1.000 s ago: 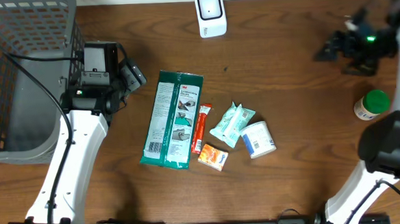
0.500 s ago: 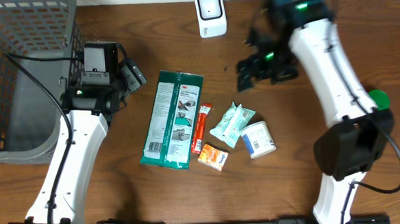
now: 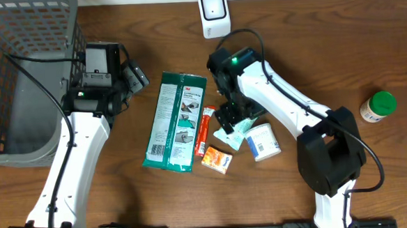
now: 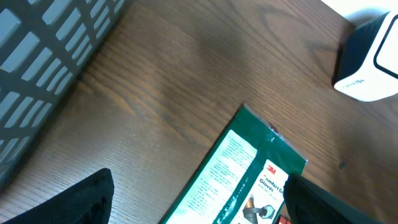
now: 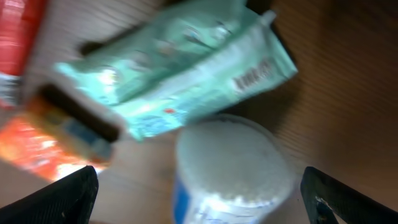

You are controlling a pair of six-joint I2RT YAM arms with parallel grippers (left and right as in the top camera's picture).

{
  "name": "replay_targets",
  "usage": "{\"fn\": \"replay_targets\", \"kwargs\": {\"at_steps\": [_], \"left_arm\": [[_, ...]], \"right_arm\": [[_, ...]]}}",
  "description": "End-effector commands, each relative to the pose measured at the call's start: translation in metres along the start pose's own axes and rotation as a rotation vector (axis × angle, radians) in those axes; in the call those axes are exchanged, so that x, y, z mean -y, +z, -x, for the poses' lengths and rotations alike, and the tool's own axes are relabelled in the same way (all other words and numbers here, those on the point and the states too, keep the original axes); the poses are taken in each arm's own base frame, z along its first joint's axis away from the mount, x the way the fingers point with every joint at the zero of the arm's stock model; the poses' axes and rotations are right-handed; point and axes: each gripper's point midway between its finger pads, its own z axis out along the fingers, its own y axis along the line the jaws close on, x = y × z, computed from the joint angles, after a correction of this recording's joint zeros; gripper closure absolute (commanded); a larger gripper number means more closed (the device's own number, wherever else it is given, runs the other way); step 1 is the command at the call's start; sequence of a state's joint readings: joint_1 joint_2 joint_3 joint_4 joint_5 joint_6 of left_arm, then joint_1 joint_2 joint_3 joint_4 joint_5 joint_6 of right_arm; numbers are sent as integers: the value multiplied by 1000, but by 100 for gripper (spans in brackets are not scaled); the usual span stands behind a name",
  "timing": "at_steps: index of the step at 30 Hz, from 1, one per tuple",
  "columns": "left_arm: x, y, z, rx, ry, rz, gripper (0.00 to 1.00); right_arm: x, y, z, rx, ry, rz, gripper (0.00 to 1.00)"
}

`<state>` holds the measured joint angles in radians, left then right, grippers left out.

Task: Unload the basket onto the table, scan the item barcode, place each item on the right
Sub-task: 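Reach the right gripper to the white cotton-swab tub and grasp it, then lift the tub with the right gripper and carry it rightward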

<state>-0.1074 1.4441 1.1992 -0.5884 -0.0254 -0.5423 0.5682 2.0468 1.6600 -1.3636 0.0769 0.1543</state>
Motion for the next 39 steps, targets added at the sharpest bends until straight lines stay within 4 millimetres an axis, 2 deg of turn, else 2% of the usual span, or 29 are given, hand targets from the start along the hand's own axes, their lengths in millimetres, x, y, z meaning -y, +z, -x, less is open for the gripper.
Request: {"fn": "replay_targets", "kwargs": {"at_steps": [1, 4, 10, 14, 20, 24, 28, 32, 36, 39], "left_arm": [[1, -2, 3, 9, 15, -3, 15], [1, -2, 3, 9, 15, -3, 15], [1, -2, 3, 9, 15, -3, 15], [1, -2, 3, 9, 15, -3, 15], [1, -2, 3, 9, 15, -3, 15], [1, -2, 3, 9, 15, -3, 15], [1, -2, 3, 9, 15, -3, 15], [1, -2, 3, 9, 15, -3, 15], [1, -2, 3, 9, 15, -3, 15], [1, -2, 3, 9, 15, -3, 15]], "right_arm": [[25, -1, -1, 19, 62, -129, 1], [27, 1, -3, 8, 101, -121, 1], [14, 6, -12, -33, 111, -49, 1], [15, 10, -21, -69, 119, -58, 1], [16, 30, -30, -102, 117, -64, 1], [14, 41, -26, -78, 119, -59, 1], [16, 42, -23, -70, 126, -57, 1], [19, 42, -23, -72, 135, -56, 10], [19, 43, -23, -72, 136, -56, 3], [19, 46, -24, -71, 136, -59, 2]]}}
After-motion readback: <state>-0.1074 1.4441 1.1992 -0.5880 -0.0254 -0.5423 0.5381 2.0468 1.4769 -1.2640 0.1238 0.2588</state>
